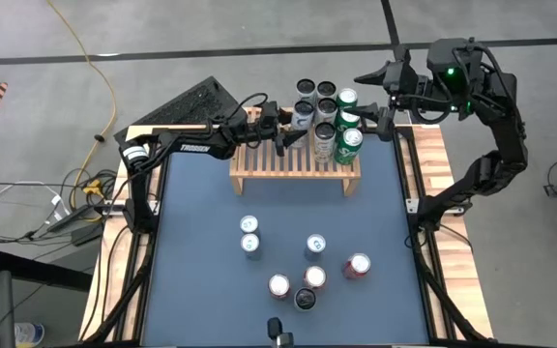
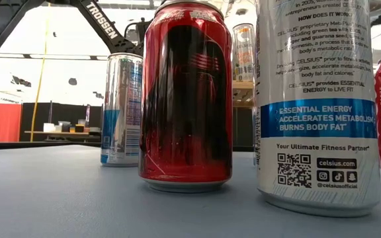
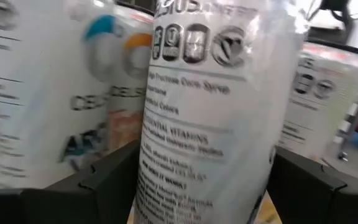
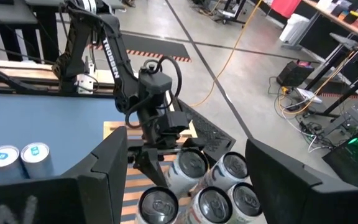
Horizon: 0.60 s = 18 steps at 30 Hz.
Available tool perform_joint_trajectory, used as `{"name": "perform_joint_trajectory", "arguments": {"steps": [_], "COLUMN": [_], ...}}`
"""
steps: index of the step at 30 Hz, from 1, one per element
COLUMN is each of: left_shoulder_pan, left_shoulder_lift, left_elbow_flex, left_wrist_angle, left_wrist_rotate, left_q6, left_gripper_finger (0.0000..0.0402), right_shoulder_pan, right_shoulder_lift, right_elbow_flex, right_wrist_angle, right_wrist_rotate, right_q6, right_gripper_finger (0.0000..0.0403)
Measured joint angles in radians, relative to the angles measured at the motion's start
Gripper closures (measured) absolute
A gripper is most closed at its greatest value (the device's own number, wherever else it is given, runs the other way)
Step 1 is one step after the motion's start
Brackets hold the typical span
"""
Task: Place canned beverage on shelf
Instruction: Put the right white-blue soda can on the shelf aligned with the other white-blue soda can
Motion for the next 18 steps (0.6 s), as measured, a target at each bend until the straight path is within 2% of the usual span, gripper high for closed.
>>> {"name": "perform_joint_trajectory", "arguments": {"steps": [10, 18], "left_shoulder_pan": [0.014, 0.024], "left_shoulder_lift": [0.0, 0.0], "left_elbow_flex": [0.0, 0.007], "left_wrist_angle": [-0.002, -0.007], "left_wrist_rotate": [0.117, 0.12], "left_q6": [-0.011, 0.004], "left_gripper_finger": [0.0083, 0.0074], "right_shoulder_pan": [0.0, 0.001], "right_shoulder_lift": [0.0, 0.025], "right_elbow_flex": [-0.001, -0.001], "right_wrist_angle": [-0.012, -0.024], "right_wrist_rotate": [-0.001, -0.002], "right_q6": [-0.002, -0.002], "right_gripper_finger": [0.0137, 0.0137]}}
